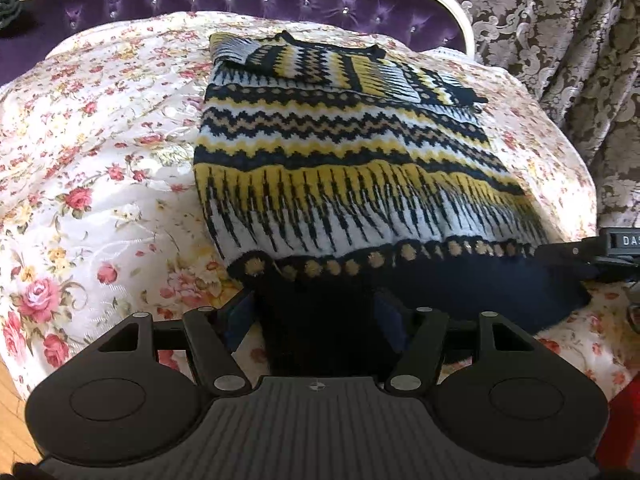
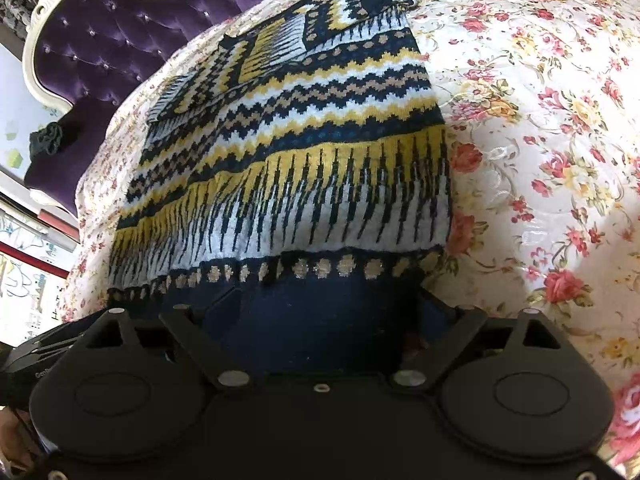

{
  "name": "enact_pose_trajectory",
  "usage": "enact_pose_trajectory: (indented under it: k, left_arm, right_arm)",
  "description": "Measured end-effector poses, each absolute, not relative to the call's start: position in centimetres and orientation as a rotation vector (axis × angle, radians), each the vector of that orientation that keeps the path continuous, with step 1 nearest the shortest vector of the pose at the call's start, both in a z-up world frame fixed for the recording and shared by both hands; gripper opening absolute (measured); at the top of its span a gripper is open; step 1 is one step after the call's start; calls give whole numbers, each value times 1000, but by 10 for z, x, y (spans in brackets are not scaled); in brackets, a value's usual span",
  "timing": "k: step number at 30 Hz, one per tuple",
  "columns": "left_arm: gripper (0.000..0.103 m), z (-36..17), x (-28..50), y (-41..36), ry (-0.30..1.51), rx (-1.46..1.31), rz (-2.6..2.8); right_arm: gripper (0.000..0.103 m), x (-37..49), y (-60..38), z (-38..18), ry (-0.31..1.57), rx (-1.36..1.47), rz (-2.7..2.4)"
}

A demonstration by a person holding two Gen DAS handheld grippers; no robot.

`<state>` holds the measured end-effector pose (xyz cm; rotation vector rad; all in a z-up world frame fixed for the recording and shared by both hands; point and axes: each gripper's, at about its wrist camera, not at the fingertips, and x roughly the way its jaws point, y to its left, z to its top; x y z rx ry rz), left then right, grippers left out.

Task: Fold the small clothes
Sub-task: 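Grasp the sweater hem with both grippers and lift it toward the collar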

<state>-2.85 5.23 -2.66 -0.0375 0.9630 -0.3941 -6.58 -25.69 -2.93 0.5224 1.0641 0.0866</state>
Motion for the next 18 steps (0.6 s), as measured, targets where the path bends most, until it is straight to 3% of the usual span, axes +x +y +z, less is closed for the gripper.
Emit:
enact_pose_trajectory:
  k: [4, 6, 8, 10, 12, 18]
  left_arm:
    - [62, -27, -33, 53, 970, -37, -407]
    - [53, -28, -33, 49, 966, -13, -395]
    - [25, -28, -31, 47, 960, -3, -375]
    - [11, -30, -28, 50, 958, -22, -348]
    - [9, -30, -24, 56, 952, -61, -344]
    - [8, -9, -23, 68, 875, -148, -354]
  right_arm:
    - [76, -68, -256, -29, 1057, 531, 100]
    - [66, -69, -255, -30, 1055, 528, 104]
    - [51, -69, -253, -30, 1055, 503, 95]
    - [25, -70, -255, -30, 1052, 488, 82]
    - [17, -72, -261, -28, 1033, 514, 68]
    - [14, -75, -273, -15, 959, 610, 88]
